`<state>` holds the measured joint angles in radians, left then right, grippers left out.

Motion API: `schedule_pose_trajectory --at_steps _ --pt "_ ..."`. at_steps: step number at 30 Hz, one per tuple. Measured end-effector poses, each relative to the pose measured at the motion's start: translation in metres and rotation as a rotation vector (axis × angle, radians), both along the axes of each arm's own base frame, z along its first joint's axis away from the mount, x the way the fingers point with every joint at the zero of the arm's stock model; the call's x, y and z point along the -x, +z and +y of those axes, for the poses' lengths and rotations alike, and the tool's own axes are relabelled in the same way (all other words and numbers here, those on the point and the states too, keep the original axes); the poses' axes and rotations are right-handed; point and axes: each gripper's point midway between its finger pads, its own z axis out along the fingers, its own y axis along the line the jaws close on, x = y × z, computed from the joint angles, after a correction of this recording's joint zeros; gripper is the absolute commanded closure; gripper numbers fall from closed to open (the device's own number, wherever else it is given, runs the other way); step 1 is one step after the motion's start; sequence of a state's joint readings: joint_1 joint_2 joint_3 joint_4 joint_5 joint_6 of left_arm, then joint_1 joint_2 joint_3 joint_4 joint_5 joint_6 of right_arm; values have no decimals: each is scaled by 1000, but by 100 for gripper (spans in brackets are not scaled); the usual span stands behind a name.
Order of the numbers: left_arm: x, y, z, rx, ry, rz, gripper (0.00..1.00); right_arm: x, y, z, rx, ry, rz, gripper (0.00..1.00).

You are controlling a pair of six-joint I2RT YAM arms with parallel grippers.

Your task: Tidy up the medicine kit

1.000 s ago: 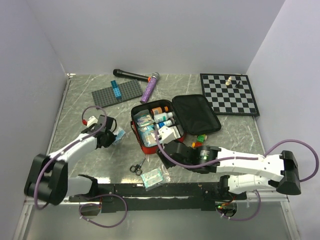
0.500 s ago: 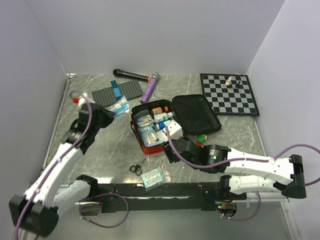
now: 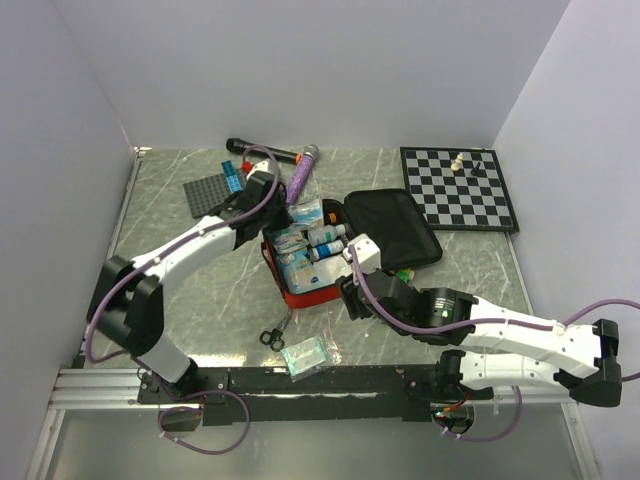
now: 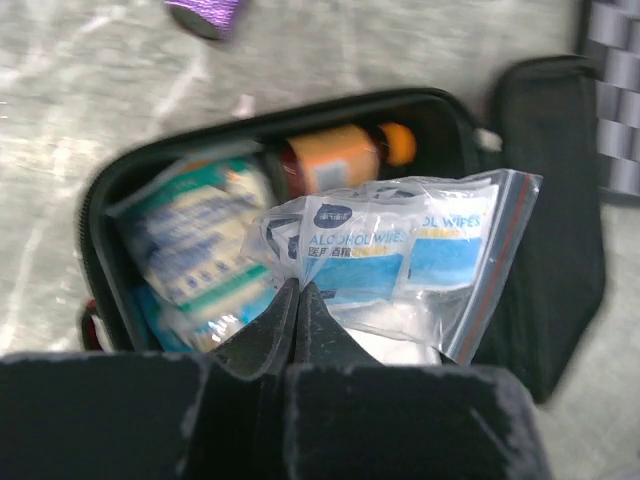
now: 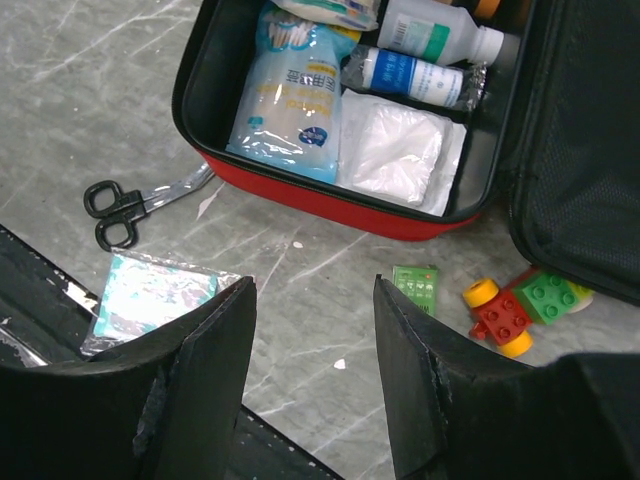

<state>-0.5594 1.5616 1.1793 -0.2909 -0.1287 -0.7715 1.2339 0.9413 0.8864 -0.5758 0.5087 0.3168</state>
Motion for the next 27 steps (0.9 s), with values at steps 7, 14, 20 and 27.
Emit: schedule_pose_trajectory --at_steps 7,14,20,27 --pt "-15 -44 15 -155 52 77 99 -5 -6 -11 14 -31 5 43" --pt "-15 -68 29 -253 90 126 96 -9 -9 -16 21 -50 12 42" --pt "-12 -73 37 -291 104 142 57 -9 -10 -16 20 -47 18 42" --pt "-12 -57 29 -242 78 112 38 -9 -10 -16 18 -45 21 42"
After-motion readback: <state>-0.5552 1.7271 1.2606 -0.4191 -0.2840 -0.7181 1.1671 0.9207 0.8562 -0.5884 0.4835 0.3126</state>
